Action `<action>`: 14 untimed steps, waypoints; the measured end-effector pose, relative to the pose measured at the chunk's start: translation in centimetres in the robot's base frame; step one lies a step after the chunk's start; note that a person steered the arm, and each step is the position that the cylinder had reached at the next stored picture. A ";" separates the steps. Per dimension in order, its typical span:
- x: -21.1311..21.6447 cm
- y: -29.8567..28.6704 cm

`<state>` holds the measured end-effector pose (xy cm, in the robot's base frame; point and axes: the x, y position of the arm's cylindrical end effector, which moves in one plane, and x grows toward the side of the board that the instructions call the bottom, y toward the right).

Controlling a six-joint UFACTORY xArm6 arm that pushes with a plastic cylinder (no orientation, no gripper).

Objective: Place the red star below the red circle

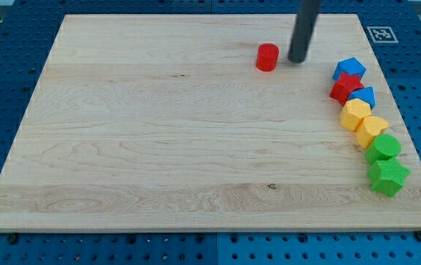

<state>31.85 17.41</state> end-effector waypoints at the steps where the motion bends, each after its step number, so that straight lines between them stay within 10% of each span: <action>1: 0.0 6.7; 3: 5.3 12.3; 14: 9.7 -5.2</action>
<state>41.57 12.17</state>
